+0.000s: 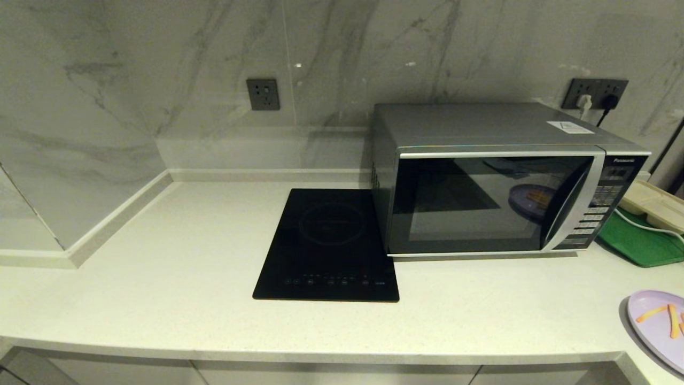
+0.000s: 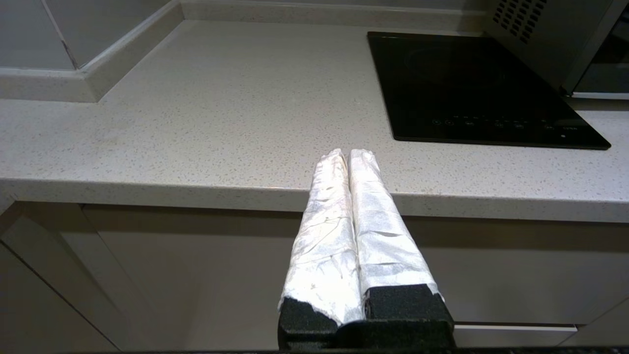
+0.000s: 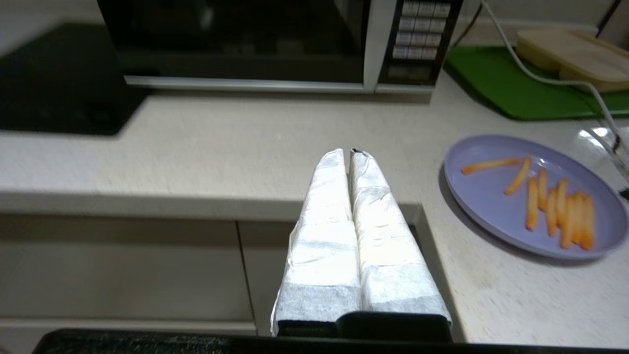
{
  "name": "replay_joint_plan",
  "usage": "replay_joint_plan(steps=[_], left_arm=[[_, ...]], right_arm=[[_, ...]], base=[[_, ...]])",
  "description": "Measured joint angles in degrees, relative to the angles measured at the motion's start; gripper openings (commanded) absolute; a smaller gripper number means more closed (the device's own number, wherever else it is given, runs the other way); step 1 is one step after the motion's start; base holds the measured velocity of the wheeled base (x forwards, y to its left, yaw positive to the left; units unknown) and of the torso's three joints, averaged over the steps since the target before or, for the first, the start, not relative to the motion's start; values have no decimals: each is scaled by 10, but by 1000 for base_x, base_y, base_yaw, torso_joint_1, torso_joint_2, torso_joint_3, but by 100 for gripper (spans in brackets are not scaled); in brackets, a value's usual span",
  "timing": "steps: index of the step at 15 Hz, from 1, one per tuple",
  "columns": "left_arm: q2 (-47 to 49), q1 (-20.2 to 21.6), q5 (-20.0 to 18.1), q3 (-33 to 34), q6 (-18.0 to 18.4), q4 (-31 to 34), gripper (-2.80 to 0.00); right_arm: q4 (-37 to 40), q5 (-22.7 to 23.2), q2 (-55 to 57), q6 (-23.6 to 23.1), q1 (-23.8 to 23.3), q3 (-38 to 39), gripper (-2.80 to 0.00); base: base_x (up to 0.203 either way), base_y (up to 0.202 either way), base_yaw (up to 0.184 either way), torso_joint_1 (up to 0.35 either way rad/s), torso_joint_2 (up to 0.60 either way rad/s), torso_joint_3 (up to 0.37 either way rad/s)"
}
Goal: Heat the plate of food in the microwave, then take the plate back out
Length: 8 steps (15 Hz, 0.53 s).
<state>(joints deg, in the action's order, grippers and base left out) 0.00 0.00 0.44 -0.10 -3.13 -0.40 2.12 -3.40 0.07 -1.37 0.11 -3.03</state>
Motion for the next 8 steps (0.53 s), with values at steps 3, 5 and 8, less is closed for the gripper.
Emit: replay_joint_plan(steps=[3, 5, 8], left_arm=[[0, 0, 0, 0, 0, 0, -280], [0, 0, 0, 0, 0, 0, -280], [0, 0, 0, 0, 0, 0, -280]], right_arm=[[-24, 17, 0, 17, 0, 26, -280], [-23, 31, -1, -2, 0, 29, -280], [-22, 28, -1, 15, 0, 30, -280]], base=[[0, 0, 0, 0, 0, 0], [0, 0, 0, 0, 0, 0], [0, 0, 0, 0, 0, 0]])
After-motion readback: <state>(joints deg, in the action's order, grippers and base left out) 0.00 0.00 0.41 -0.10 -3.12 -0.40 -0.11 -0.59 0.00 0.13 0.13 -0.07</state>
